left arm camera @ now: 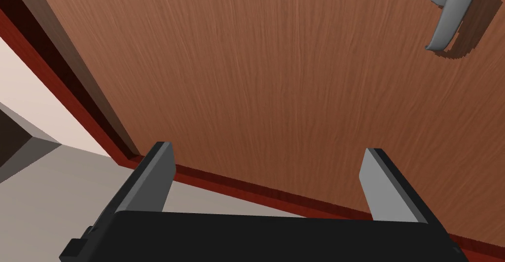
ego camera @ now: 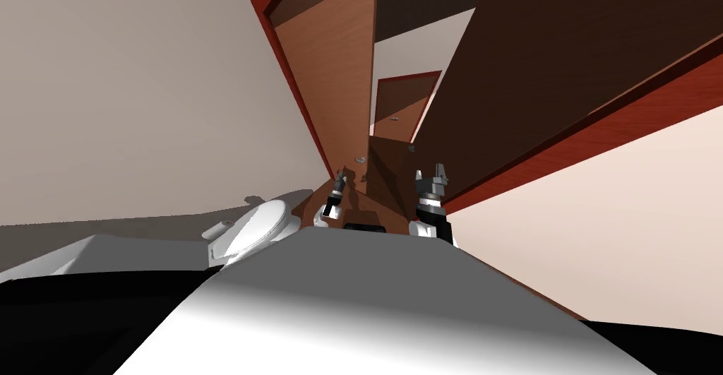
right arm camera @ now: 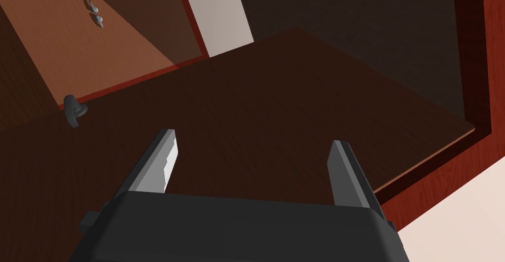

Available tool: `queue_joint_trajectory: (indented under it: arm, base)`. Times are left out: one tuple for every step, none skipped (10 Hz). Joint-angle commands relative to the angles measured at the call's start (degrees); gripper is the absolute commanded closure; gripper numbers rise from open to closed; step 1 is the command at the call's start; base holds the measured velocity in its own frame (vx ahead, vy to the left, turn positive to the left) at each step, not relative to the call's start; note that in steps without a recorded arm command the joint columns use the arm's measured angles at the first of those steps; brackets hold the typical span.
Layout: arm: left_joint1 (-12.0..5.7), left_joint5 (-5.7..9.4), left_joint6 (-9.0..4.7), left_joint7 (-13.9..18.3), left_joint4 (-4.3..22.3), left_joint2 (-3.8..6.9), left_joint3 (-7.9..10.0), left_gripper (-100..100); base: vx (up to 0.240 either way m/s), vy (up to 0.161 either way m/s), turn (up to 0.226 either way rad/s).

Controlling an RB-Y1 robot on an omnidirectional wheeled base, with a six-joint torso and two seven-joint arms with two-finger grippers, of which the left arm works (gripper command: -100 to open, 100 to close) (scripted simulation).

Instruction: Push the door open

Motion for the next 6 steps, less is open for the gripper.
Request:
queue_joint_trajectory:
  arm:
    - [-0.88, -0.03, -0.75, 0.1, 2.8, -0.02, -0.50, -100]
    - [-1.54, -0.05, -1.17, 0.2, 4.6, -0.05, -0.77, -100]
    - [-2.19, -0.06, -1.59, 0.3, 6.3, -0.08, -1.04, -100]
    - [-2.84, -0.07, -2.00, 0.3, 8.1, -0.11, -1.31, -100]
    - [-3.48, -0.08, -2.41, 0.4, 9.8, -0.15, -1.58, -100]
    - [-4.09, -0.09, -2.80, 0.4, 11.4, -0.20, -1.83, -100]
  base:
    - [0.078, 0.077, -0.077]
    - [0.085, 0.054, -0.070]
    - [0.091, 0.049, -0.074]
    - [0.090, 0.069, -0.059]
    - [0.081, 0.076, -0.069]
    - [0.071, 0.084, -0.073]
